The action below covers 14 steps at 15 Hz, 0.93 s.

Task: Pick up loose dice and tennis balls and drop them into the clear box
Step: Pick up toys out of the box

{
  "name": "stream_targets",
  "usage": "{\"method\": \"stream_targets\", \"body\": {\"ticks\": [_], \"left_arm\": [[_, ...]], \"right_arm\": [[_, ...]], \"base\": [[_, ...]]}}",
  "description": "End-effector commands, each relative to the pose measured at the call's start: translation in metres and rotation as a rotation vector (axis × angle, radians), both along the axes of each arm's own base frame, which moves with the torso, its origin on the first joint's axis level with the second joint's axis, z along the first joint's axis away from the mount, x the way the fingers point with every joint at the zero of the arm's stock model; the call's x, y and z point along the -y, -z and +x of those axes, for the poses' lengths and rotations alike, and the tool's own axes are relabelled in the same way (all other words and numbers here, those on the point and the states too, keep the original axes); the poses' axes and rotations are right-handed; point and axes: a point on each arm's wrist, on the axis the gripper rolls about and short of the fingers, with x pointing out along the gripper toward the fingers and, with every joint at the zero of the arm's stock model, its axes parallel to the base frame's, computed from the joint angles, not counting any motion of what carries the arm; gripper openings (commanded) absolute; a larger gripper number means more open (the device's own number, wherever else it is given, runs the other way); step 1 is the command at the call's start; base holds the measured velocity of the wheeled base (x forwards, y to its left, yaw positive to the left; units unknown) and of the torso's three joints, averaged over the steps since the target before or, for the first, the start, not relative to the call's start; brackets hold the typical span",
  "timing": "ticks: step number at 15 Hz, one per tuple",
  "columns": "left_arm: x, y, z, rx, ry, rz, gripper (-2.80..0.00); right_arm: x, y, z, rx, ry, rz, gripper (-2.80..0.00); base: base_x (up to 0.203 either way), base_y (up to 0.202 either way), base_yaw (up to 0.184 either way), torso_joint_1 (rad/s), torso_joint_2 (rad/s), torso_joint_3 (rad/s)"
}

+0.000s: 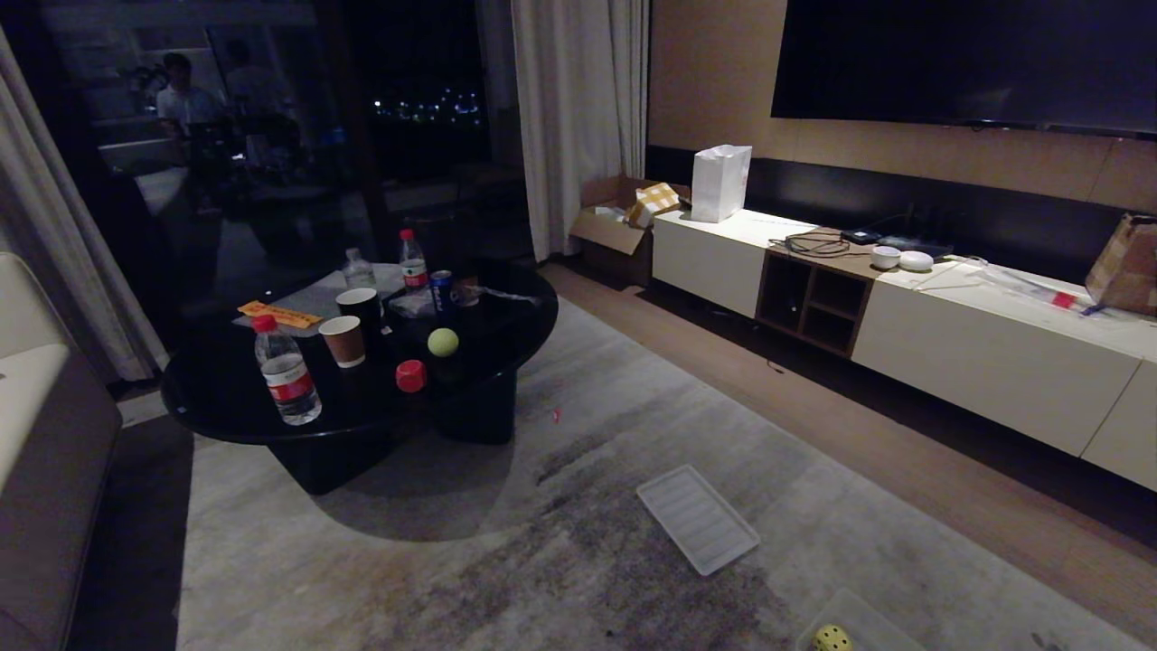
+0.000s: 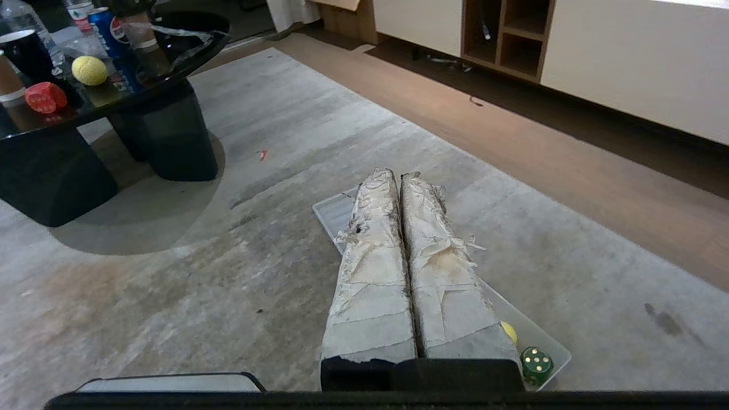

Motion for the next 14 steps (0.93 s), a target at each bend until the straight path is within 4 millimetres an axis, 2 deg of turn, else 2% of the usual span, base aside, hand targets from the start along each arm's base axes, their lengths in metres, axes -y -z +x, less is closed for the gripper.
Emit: {"method": "stream_targets", "body": {"ticks": [1,4,14], "left_arm": [[0.0000,0.0004,0.0002,-0.004,0.000,-0.001,-2.80],[0.0000,0.0004,0.0002,-0.003,-0.001,-0.001,-2.80],[0.0000,0.0004,0.0002,-0.004,-0.001,-0.003,-2.80]], "right_arm": [[0.0000,0.0002,0.0001,-0.003,0.000,0.001,-2.80],[0.0000,0.0002,0.0001,-0.003,0.000,0.001,-2.80],[0.0000,0.0002,0.0001,-0.003,0.000,0.001,-2.80]], "base": [[0.000,0.000,0.000,0.000,0.00,0.000],[-0.002,0.000,0.063,0.001,0.00,-0.001],[0.000,-0.008,0.162,0.003,0.00,0.003]]}}
